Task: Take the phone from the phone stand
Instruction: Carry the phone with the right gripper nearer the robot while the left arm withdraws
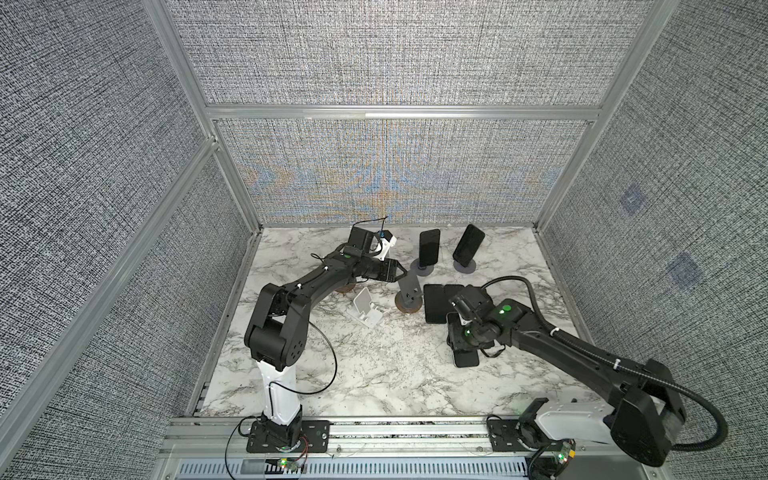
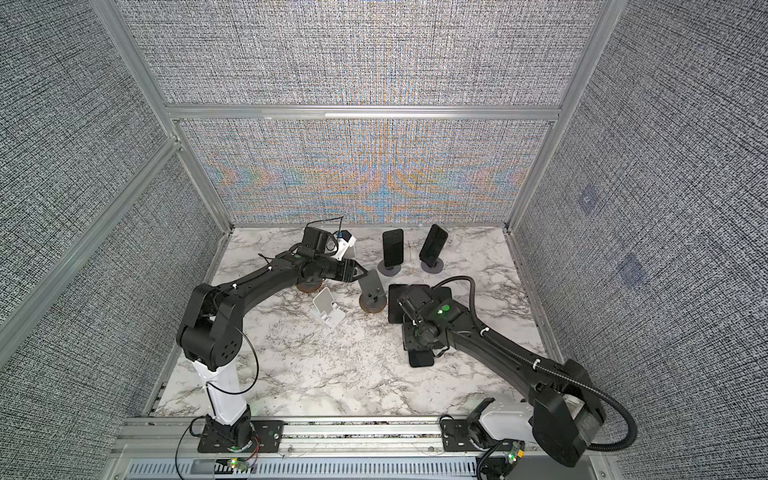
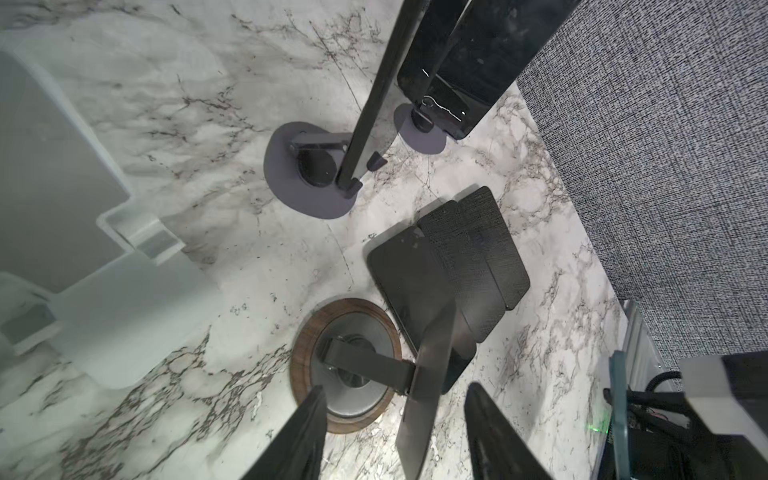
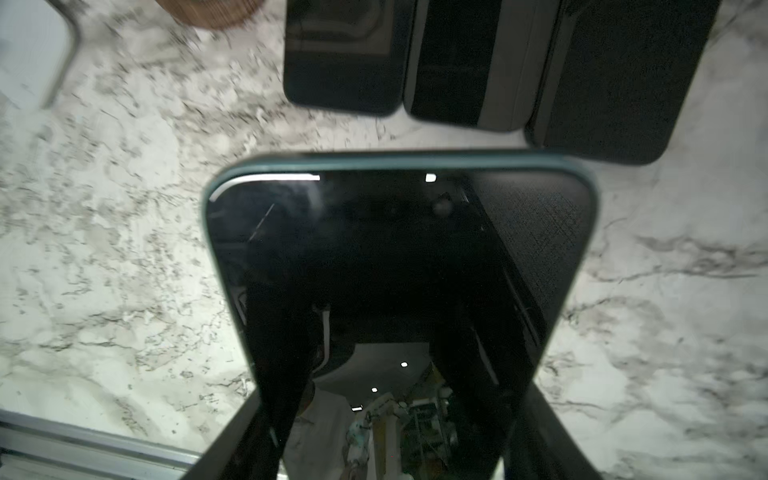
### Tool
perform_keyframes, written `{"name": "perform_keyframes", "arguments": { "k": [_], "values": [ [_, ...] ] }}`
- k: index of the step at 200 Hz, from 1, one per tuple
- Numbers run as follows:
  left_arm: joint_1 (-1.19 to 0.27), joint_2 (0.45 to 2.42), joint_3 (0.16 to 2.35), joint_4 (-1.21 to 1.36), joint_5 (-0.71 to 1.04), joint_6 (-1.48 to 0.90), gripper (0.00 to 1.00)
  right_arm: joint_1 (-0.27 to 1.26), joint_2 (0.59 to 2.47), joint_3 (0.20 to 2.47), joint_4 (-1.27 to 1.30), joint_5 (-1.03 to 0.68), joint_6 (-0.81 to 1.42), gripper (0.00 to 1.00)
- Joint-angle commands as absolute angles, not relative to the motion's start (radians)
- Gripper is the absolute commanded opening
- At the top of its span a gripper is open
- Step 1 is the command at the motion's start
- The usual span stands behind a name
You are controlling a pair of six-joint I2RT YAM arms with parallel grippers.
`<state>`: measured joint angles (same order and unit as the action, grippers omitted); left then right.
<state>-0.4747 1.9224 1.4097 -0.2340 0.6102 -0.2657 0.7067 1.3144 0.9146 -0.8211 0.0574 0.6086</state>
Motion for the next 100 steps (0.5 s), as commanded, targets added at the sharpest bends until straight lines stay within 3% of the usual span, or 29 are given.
{"name": "perform_keyframes", "arguments": {
  "k": [1, 24, 46, 100],
  "values": [
    [-0.475, 1.930, 1.407, -0.222, 0.645, -0.262, 0.50, 0.733, 1.378, 0.899, -0.742, 0.010, 0.708, 0.26],
    [-0.479, 1.918, 1.387, -0.208, 0.658, -0.272, 0.50, 0.759, 1.467, 0.911, -0.672, -0.014, 0.727, 0.26],
    [-0.481, 1.895, 1.361, -0.193, 0.660, -0.277, 0.55, 0.774, 1.554, 0.938, -0.642, -0.026, 0.735, 0.26],
    [-0.479, 1.863, 1.347, -0.221, 0.642, -0.254, 0.56, 0.786, 1.643, 0.967, -0.633, 0.023, 0.742, 0.40]
  ]
}}
